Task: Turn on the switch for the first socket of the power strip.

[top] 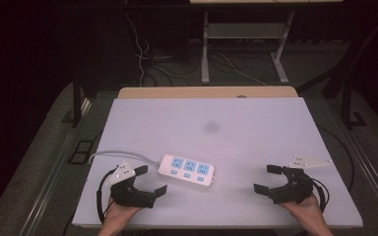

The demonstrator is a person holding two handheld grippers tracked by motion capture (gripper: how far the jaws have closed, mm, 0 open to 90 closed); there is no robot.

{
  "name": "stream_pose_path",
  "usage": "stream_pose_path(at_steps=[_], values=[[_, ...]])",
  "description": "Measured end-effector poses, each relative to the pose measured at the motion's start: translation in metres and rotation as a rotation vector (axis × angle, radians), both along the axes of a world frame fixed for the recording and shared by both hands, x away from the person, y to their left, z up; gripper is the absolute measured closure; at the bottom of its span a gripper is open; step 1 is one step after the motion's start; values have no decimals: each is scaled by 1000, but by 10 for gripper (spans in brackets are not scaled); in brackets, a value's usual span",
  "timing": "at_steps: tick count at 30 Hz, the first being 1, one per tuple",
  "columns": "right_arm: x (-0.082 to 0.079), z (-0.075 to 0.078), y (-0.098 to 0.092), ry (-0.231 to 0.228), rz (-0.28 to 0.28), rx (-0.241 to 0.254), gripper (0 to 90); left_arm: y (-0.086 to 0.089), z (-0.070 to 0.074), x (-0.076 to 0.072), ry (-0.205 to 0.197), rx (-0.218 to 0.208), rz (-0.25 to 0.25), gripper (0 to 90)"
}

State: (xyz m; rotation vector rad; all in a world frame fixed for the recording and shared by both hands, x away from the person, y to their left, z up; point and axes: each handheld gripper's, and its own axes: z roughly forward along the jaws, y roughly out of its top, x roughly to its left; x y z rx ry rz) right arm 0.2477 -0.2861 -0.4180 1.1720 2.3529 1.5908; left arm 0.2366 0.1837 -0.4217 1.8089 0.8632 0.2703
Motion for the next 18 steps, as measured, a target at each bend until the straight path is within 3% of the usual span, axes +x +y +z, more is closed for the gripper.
stream_pose_path(at_steps=[18], values=[[0,-1,1,5,5,-9,3,4,1,-2,-4,-17,-15,0]])
